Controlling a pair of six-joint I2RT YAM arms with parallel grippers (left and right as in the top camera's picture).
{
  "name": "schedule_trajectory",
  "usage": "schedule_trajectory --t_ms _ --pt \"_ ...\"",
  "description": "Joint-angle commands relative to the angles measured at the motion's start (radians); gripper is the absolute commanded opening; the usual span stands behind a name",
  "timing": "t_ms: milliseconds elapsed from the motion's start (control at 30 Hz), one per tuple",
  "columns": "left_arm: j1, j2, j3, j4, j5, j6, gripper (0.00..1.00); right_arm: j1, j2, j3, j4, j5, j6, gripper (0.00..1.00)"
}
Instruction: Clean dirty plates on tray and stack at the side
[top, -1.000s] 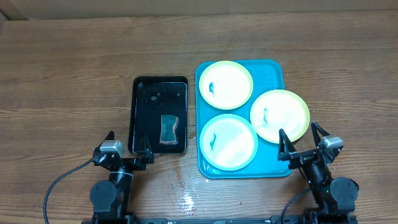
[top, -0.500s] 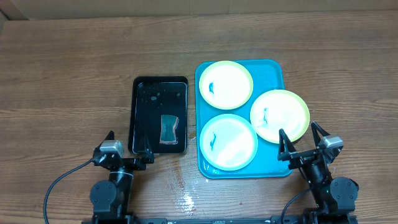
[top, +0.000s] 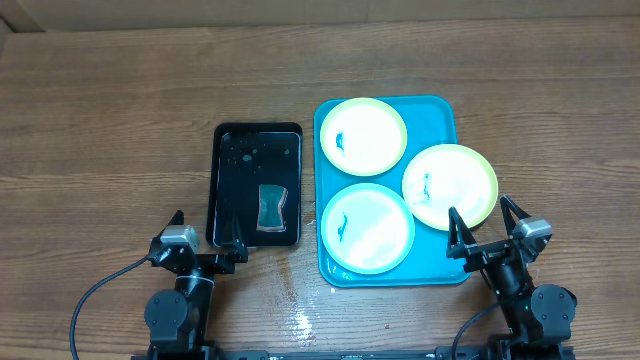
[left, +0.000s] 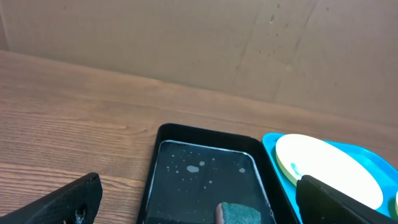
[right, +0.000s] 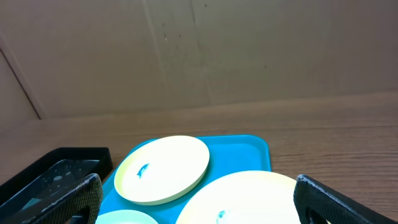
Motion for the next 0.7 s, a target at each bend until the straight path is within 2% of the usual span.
schedule_trajectory --t_ms 0,233,500,667 --pt "0.007 -0.009 -0.003 0.001 -0.002 -0.021 1.0 0.0 -0.012 -0.01 0.006 -0.004 -0.003 1.0" --pt "0.007 -0.009 -0.003 0.06 0.016 -0.086 1.0 0.0 -0.012 -0.01 0.006 -0.007 -0.001 1.0" --pt "0.007 -0.009 0.014 0.152 0.16 -0.086 1.0 0.0 -0.012 0.003 0.014 -0.108 0.0 1.0" --pt "0.007 0.02 0.13 0.101 0.133 -0.085 1.0 0.0 -0.008 0.104 -0.002 -0.129 0.0 1.0"
